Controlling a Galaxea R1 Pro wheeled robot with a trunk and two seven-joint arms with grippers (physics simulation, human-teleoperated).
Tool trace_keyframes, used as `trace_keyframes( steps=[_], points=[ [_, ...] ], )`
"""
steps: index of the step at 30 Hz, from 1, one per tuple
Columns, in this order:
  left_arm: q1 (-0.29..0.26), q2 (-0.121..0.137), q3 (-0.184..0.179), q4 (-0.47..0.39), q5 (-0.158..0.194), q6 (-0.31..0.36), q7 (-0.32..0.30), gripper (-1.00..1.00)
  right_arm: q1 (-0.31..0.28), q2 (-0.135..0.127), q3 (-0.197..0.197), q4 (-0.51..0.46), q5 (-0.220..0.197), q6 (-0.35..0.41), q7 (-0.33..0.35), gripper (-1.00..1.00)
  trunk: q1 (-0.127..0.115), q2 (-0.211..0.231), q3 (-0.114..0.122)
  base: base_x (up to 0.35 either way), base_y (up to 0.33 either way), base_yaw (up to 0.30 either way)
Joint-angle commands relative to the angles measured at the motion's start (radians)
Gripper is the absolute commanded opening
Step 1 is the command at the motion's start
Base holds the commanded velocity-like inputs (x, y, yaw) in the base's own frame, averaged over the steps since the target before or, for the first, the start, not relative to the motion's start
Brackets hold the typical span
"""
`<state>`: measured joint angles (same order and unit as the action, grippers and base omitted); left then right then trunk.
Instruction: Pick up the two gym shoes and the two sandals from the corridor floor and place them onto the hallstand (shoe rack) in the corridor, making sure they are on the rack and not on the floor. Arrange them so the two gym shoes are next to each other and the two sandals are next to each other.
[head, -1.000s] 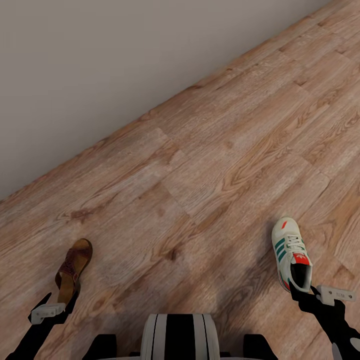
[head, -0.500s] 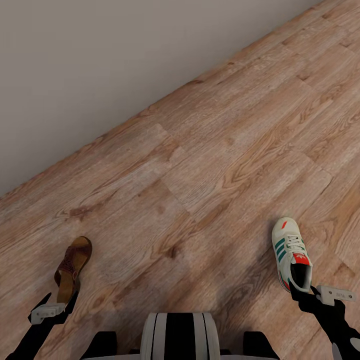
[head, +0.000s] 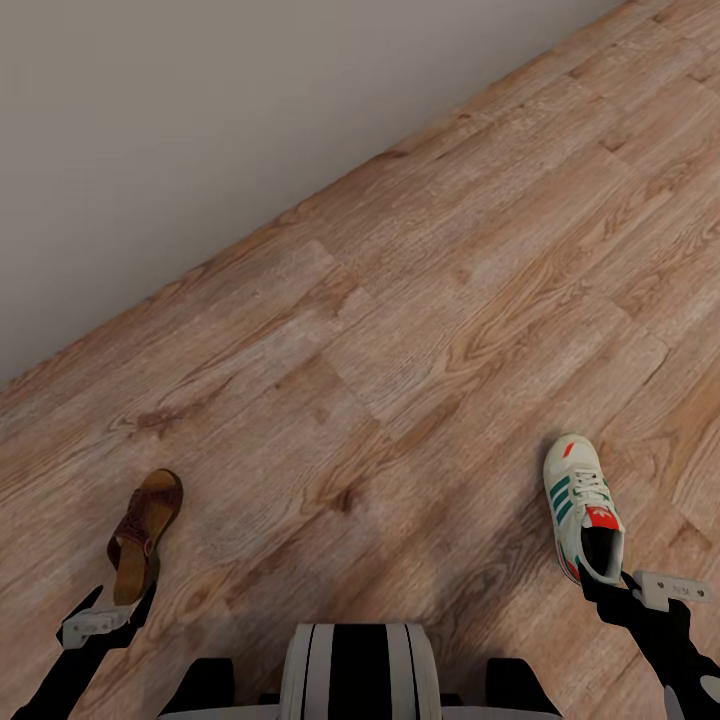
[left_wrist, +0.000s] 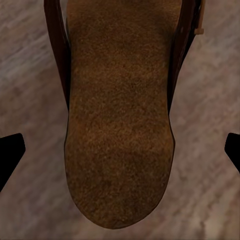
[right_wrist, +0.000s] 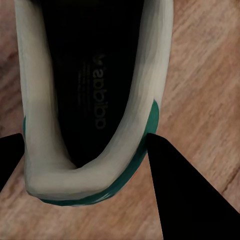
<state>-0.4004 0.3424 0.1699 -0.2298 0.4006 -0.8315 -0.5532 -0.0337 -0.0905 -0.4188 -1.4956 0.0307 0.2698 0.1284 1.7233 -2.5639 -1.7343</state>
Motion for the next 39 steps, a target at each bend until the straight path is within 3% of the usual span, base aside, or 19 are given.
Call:
trace_keyframes(
  steps=[1,20,39],
  points=[
    [0.0,0.0,0.0,0.0,0.0,0.0,0.0,1.0,0.0,0.0,0.0,0.0,-0.002,0.0,-0.001,-1.0,0.0,0.0,-0.001,0.0,0.0,0.0],
    [-0.004,0.002,0.0,0.0,0.001,0.0,0.004,1.0,0.0,0.0,0.0,0.0,-0.002,0.0,-0.001,-1.0,0.0,0.0,-0.003,0.0,0.0,0.0],
    [-0.009,0.001,0.0,0.0,-0.001,0.0,0.06,1.0,0.0,0.0,0.0,0.0,-0.002,0.0,-0.001,-1.0,0.0,0.0,-0.003,0.0,0.0,0.0]
  ],
)
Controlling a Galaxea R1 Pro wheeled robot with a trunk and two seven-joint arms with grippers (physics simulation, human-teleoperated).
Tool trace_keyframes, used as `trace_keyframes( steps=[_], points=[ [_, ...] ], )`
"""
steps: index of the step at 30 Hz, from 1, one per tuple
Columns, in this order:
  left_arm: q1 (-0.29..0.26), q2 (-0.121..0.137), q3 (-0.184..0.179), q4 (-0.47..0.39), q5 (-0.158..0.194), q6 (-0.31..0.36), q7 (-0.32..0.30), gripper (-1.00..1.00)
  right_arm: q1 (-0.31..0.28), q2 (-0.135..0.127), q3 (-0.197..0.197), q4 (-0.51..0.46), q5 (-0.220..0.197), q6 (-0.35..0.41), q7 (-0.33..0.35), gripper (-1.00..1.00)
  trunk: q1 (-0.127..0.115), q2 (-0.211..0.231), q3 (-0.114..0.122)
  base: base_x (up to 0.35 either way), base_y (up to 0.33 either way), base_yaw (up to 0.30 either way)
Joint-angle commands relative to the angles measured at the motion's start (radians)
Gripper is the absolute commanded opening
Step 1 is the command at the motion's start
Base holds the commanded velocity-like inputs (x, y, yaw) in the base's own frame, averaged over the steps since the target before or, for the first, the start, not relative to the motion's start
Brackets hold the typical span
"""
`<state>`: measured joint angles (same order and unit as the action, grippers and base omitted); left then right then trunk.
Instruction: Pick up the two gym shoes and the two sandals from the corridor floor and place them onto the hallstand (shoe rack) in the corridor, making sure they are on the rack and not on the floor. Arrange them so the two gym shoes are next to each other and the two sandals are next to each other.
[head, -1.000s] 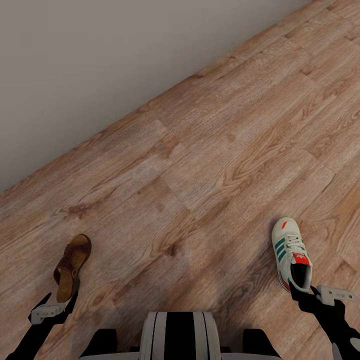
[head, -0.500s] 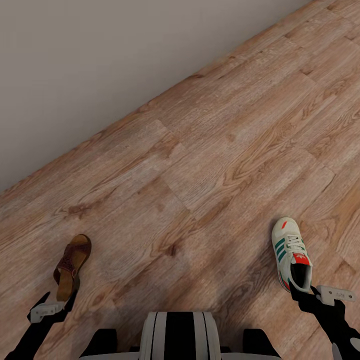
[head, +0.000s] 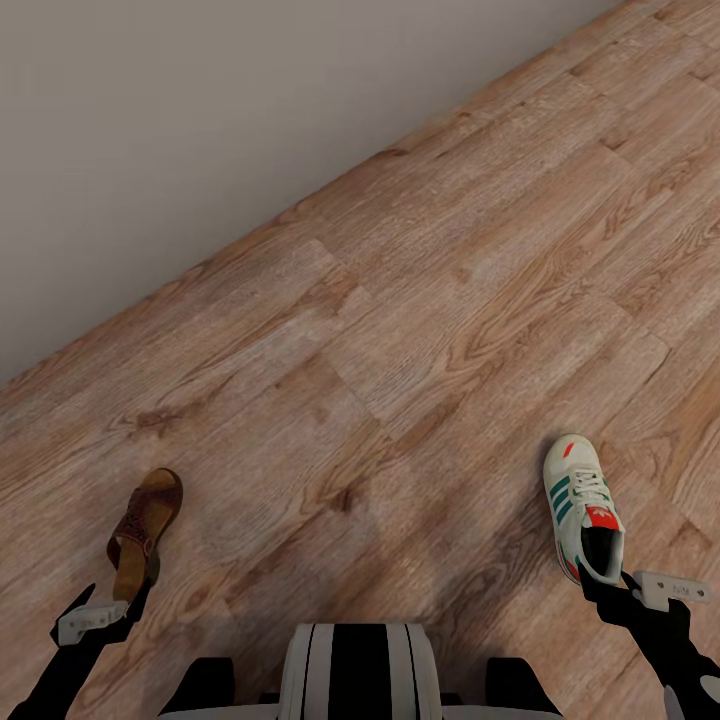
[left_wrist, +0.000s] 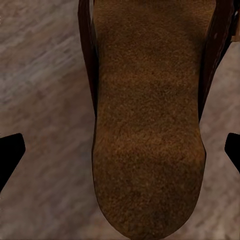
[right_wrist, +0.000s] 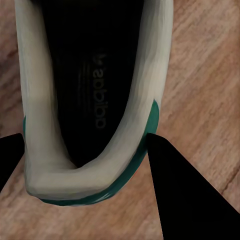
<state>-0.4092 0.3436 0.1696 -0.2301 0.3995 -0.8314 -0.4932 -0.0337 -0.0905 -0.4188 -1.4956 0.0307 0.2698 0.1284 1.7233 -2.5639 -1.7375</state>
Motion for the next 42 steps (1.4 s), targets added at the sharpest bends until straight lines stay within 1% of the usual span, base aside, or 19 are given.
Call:
trace_keyframes(
  steps=[1,20,29,34,37,42],
  points=[
    [0.0,0.0,0.0,0.0,0.0,0.0,0.001,1.0,0.0,0.0,0.0,0.0,-0.002,0.0,-0.001,-1.0,0.0,0.0,0.0,0.0,0.0,0.0],
    [0.0,-0.003,-0.001,0.0,-0.001,0.0,0.005,1.0,0.0,0.0,0.0,0.0,-0.002,0.0,-0.001,-1.0,0.0,0.0,0.0,0.0,0.0,0.0],
    [-0.002,-0.021,-0.003,0.0,-0.002,0.0,0.007,1.0,0.0,0.0,0.0,0.0,-0.002,0.0,-0.001,-1.0,0.0,0.0,0.0,0.0,0.0,0.0],
    [-0.006,-0.026,-0.003,0.0,-0.014,0.0,0.008,1.0,0.0,0.0,0.0,0.0,-0.002,0.0,-0.001,-1.0,0.0,0.0,0.0,0.0,0.0,0.0],
    [-0.008,-0.029,-0.004,0.0,-0.037,0.001,0.01,1.0,0.0,0.0,0.0,0.0,-0.002,0.0,-0.001,-1.0,0.0,0.0,0.0,0.0,0.0,0.0],
    [-0.01,-0.03,-0.004,0.0,-0.052,0.004,0.014,1.0,0.0,0.0,0.0,0.0,-0.002,0.0,-0.001,-1.0,0.0,0.0,0.0,0.0,0.0,0.0]
  ],
)
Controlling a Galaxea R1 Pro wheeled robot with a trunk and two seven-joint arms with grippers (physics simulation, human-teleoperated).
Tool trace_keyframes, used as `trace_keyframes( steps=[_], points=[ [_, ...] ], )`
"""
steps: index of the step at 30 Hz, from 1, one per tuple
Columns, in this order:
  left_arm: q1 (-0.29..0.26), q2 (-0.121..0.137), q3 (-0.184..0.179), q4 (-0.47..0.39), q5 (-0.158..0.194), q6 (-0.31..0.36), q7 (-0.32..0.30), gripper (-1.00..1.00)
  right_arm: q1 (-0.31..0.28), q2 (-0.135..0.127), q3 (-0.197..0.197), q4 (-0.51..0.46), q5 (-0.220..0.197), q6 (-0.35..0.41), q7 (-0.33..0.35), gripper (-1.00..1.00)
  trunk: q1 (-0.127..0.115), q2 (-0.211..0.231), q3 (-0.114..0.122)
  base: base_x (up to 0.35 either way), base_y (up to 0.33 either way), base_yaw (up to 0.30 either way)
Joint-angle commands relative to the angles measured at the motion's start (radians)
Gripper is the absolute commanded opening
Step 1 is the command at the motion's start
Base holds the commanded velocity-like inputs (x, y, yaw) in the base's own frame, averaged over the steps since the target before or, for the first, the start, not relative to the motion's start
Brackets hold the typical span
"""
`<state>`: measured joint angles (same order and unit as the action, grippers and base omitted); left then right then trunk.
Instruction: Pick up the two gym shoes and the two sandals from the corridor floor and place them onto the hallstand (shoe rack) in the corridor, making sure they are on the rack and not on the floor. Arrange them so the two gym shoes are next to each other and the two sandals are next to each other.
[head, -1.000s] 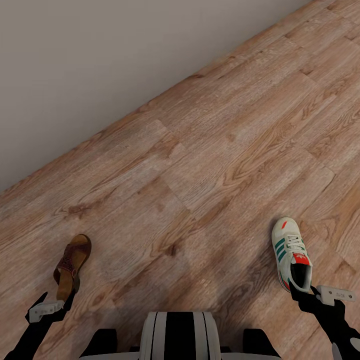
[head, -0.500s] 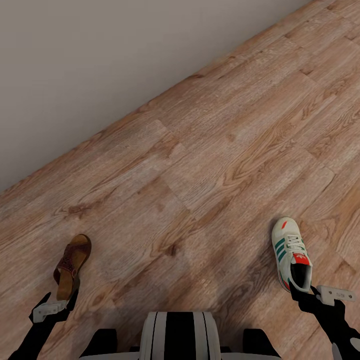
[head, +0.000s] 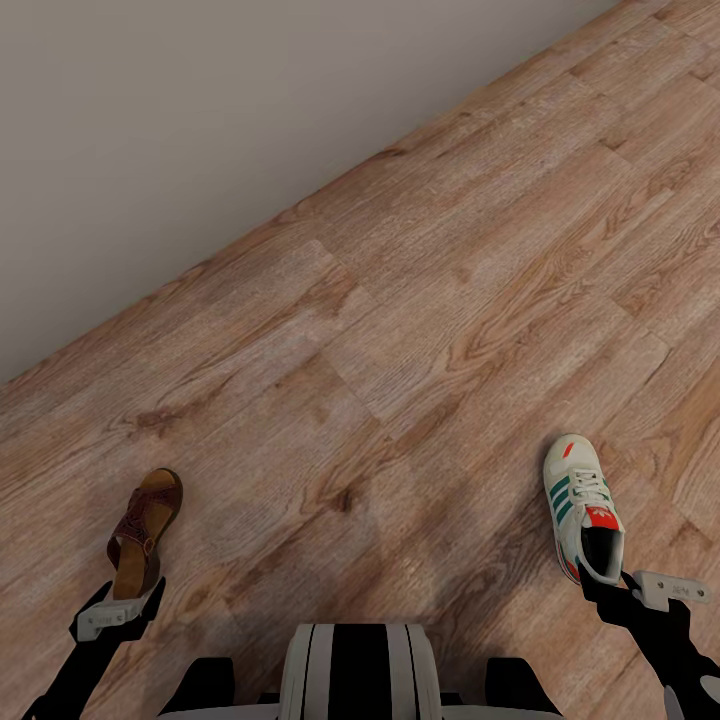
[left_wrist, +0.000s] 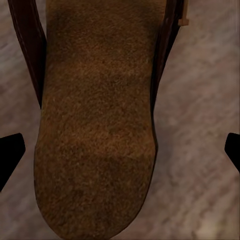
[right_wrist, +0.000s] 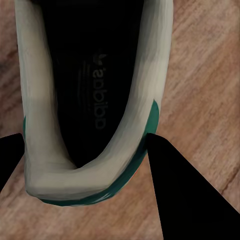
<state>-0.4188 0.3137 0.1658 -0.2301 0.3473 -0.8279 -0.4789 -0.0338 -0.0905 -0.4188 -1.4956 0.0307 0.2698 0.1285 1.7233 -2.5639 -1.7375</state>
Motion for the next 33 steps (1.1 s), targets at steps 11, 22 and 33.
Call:
trace_keyframes(
  steps=[11,22,33],
  points=[
    [-0.001,0.0,0.0,0.0,-0.013,0.002,0.005,1.0,0.0,0.0,0.001,0.0,-0.002,0.0,-0.001,-1.0,0.0,0.0,-0.004,0.0,0.0,0.0],
    [-0.001,0.001,0.001,0.0,-0.015,0.003,0.006,1.0,0.0,0.0,0.001,0.0,-0.002,-0.001,-0.001,-1.0,0.0,0.0,-0.019,0.0,0.0,0.0],
    [-0.001,0.002,0.001,0.0,-0.016,0.003,0.006,1.0,0.0,0.0,0.002,0.0,-0.002,-0.001,-0.001,-1.0,0.0,0.0,-0.033,0.0,0.0,0.0]
  ],
)
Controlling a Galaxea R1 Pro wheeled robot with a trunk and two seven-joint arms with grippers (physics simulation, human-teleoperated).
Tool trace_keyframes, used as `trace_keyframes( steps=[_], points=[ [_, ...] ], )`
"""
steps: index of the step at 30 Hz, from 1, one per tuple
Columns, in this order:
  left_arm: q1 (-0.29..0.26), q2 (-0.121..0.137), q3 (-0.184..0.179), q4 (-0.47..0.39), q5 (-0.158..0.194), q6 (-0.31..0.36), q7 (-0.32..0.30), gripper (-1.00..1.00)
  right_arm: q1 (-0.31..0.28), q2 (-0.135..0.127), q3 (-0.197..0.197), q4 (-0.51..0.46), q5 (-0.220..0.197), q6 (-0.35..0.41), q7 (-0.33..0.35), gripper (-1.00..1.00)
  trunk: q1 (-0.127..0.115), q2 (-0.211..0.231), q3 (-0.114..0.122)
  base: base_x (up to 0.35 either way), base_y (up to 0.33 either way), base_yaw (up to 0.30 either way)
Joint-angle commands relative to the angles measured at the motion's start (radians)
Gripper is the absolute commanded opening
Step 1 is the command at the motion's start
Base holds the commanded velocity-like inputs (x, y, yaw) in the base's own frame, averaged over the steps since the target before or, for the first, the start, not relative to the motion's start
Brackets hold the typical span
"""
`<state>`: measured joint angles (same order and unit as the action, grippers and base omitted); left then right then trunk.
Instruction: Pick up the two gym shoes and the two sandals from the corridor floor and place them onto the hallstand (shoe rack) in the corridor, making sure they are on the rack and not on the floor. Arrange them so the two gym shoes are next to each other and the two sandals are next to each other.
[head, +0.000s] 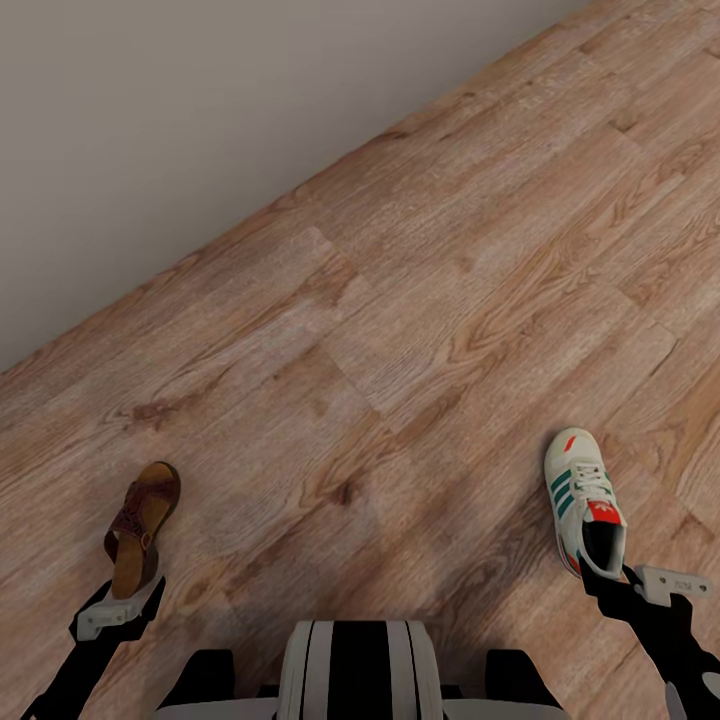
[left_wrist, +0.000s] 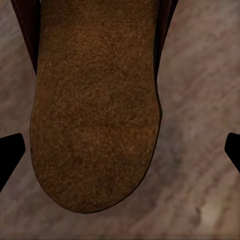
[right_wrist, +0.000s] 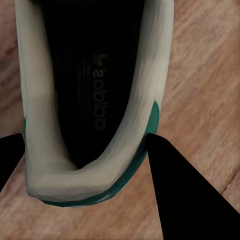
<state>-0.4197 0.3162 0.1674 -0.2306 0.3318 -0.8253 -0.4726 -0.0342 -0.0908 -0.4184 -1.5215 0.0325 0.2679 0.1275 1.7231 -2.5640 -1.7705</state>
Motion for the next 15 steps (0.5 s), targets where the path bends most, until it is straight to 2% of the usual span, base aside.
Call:
trace_keyframes(
  steps=[1,15],
  points=[
    [-0.001,0.0,0.0,0.001,0.0,0.0,0.0,1.0,0.0,0.0,0.001,0.026,-0.003,0.001,0.0,-1.0,0.0,0.0,-0.001,0.0,0.0,0.0],
    [-0.001,0.003,0.0,0.001,0.0,0.0,0.0,1.0,0.0,0.0,0.001,0.026,-0.003,0.001,0.0,-1.0,0.0,0.0,-0.005,0.0,0.0,0.0]
  ],
)
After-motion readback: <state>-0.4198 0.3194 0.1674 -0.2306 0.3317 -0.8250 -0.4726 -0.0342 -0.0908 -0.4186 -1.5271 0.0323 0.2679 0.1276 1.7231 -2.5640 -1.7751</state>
